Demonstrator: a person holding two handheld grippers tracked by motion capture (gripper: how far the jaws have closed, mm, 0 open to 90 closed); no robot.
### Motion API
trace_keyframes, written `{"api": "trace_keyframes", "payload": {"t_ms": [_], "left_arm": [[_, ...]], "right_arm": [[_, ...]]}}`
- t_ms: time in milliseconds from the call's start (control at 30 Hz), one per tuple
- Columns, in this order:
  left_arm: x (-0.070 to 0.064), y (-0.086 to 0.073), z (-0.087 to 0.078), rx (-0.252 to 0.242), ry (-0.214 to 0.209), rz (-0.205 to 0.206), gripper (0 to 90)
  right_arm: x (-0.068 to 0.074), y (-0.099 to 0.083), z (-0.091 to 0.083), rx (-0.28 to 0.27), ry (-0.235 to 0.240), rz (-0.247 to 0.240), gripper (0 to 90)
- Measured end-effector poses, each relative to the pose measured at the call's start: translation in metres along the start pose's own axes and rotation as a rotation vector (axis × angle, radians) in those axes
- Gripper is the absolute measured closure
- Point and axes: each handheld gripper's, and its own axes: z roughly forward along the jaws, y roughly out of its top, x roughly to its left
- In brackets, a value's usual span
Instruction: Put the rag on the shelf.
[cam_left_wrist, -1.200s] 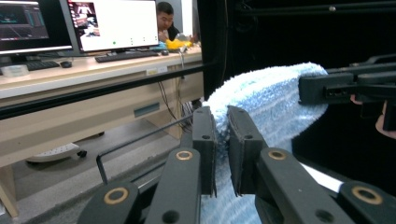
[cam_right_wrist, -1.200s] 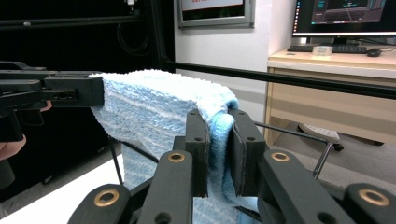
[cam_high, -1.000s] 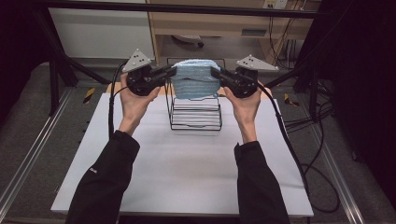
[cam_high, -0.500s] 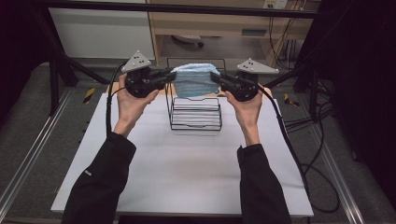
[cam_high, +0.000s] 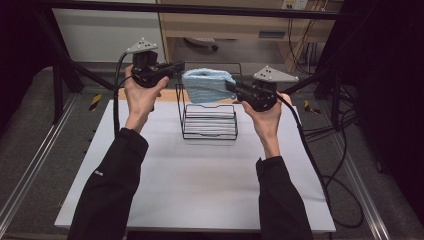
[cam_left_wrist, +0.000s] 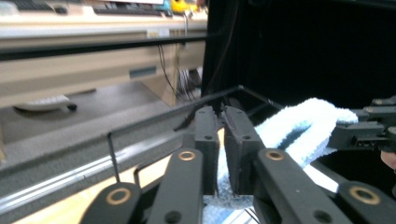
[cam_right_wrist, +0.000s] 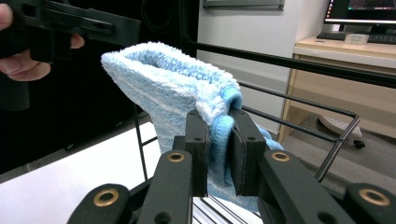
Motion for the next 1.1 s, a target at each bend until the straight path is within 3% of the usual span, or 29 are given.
{"api": "trace_keyframes", "payload": {"t_ms": [200,300,600,867,1100], "left_arm": [[-0.002,-0.005,0.003,0.066,-0.045,0.003,89.5],[-0.005,-0.007,0.003,0.106,-0.063,0.028,89.5],[-0.012,-0.019,0.005,0.141,-0.075,0.077,89.7],[-0.013,-0.029,0.010,0.157,-0.073,0.098,89.8],[-0.014,-0.033,0.014,0.171,-0.052,0.127,89.8]], "right_arm": [[0.000,0.000,0.000,0.006,0.001,-0.007,79.0],[0.001,-0.001,0.000,0.014,0.003,-0.010,78.5],[0.002,-0.001,-0.001,0.040,0.007,-0.013,73.6],[0.005,-0.001,-0.004,0.049,0.000,-0.040,57.1],[0.008,0.004,-0.011,0.002,0.020,-0.006,40.4]]}}
